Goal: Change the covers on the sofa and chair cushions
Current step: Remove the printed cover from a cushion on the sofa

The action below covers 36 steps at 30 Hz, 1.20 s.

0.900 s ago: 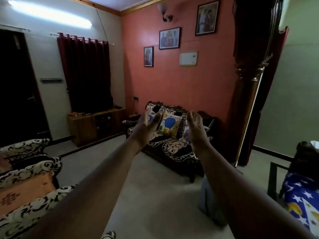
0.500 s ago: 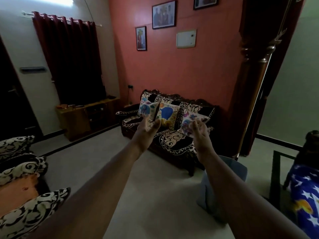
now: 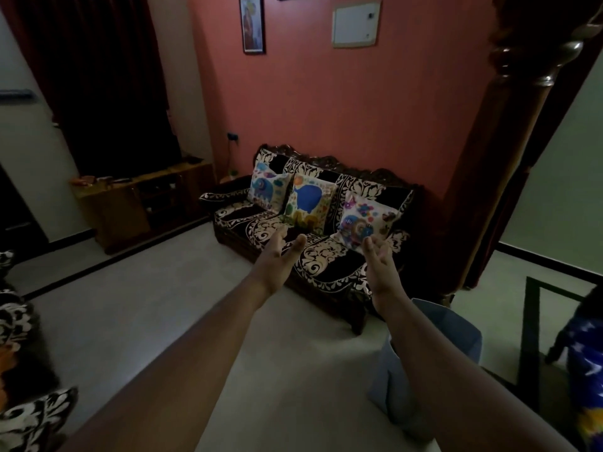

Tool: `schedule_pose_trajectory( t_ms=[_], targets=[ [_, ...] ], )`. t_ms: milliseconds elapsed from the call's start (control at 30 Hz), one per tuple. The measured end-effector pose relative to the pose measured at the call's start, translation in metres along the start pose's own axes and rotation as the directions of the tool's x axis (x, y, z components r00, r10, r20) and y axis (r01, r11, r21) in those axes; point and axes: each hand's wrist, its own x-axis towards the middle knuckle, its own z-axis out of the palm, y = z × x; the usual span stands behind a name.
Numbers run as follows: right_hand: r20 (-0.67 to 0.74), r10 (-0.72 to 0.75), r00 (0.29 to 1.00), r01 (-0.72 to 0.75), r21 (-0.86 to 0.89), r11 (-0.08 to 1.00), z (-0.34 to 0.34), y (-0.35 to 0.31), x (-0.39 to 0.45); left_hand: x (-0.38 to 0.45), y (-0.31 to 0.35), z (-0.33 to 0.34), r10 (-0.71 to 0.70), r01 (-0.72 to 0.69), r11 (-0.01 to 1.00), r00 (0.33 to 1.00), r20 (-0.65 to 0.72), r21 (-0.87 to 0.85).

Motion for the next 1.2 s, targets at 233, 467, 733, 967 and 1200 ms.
schedule_pose_trajectory(
  t_ms=[233, 467, 733, 967, 1200],
  targets=[
    [-0.064, 0.040, 0.997, -0.045, -0.064, 0.997, 0.039, 0.046, 0.121, 0.143, -0.056, -0.023, -0.041, 0.043, 0.999, 0.996, 0.084, -0.021],
    [-0.152, 0.099, 0.983, -0.116, -0.108, 0.987, 0.048, 0.073, 0.218, 0.271, -0.101, -0.036, -0.170, 0.164, 0.985, 0.962, 0.213, 0.042],
    [-0.216, 0.241, 0.946, -0.249, -0.010, 0.968, 0.024, 0.152, 0.344, 0.426, -0.154, 0.002, -0.256, 0.230, 0.966, 0.925, 0.281, 0.120],
    [-0.247, 0.366, 0.897, -0.363, 0.060, 0.930, -0.003, 0.201, 0.477, 0.557, -0.189, 0.035, -0.290, 0.218, 0.938, 0.920, 0.263, 0.270],
    [-0.302, 0.385, 0.872, -0.399, 0.018, 0.917, -0.006, 0.230, 0.605, 0.686, -0.238, 0.054, -0.368, 0.241, 0.907, 0.851, 0.375, 0.345]
  ],
)
